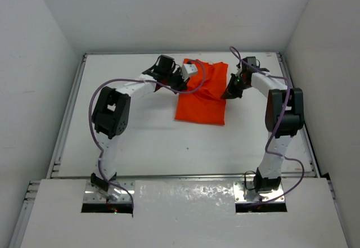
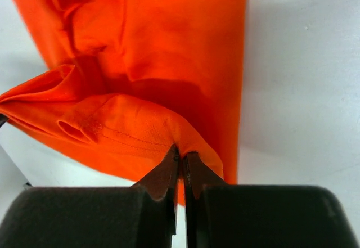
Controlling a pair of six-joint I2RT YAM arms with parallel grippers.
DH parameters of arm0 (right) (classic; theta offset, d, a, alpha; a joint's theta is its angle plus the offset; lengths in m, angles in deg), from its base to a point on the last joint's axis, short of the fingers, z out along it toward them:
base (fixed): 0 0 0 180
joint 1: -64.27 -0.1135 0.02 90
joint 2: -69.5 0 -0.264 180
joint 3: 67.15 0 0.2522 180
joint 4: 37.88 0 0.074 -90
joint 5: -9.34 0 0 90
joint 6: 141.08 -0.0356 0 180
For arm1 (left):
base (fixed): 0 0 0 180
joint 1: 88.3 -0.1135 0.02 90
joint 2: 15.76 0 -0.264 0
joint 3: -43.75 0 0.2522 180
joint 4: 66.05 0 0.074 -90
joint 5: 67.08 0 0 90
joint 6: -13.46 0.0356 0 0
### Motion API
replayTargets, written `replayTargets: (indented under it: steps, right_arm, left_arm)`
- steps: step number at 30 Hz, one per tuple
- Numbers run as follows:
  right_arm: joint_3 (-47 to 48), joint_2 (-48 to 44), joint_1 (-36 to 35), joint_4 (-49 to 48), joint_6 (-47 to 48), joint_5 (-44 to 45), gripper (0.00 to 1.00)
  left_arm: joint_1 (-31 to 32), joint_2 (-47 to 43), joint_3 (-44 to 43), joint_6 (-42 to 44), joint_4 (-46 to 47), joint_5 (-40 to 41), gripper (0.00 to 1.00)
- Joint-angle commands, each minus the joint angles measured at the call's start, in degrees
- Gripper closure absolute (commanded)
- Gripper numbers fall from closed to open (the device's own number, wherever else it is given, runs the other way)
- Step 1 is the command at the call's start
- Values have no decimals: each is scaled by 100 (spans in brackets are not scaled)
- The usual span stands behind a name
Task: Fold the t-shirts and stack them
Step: Fold the folded rectangular tshirt in 1/3 of the way
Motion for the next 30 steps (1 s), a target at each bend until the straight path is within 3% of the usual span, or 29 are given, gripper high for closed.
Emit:
replayTargets:
  steps: [1, 4, 6, 8, 15, 17, 22, 24, 25, 27, 28, 29, 30]
  right_arm:
    - [284, 91, 55, -209, -98, 121, 95]
    - [442, 345, 90, -261, -159, 200, 81]
    - [591, 616, 134, -236, -160, 297, 79]
    - [898, 819, 178, -157, -116, 542, 75]
    - [1602, 1295, 643, -121, -142, 877, 68]
    - [1760, 1207, 687, -34, -2, 956, 66]
    - [1754, 770, 696, 292, 542, 1071, 64]
    - [1106, 418, 626, 248, 753, 1053, 63]
    - [849, 7, 591, 178, 963, 1027, 64]
    - [-9, -408, 503, 29, 1097, 870, 64]
    - [-232, -602, 477, 11, 1123, 642, 60]
    - [-469, -917, 451, 37, 1098, 536, 58]
    - [-907, -1050, 433, 37, 1054, 430, 54]
  left_arm:
    - [-38, 173, -134, -259, 463, -2, 97]
    - [-38, 322, -134, -479, 674, 181, 84]
    - [-38, 445, -160, -715, 823, 410, 70]
    - [-38, 542, -195, -1022, 981, 821, 64]
    - [-56, 902, -757, -1578, 1044, 1974, 49]
    - [-99, 911, -898, -1700, 1035, 2342, 39]
    - [-354, 797, -1522, -1824, 877, 2188, 31]
    - [-363, 552, -1532, -1352, 798, 1933, 31]
    - [-355, 438, -1479, -1097, 719, 1401, 32]
    - [-346, 51, -1216, 157, 98, 583, 39]
    - [-302, -63, -1111, 745, -340, -205, 39]
    - [-258, -177, -1005, 2204, -1432, -465, 39]
    - [-197, -361, -787, 2958, -1983, -607, 39]
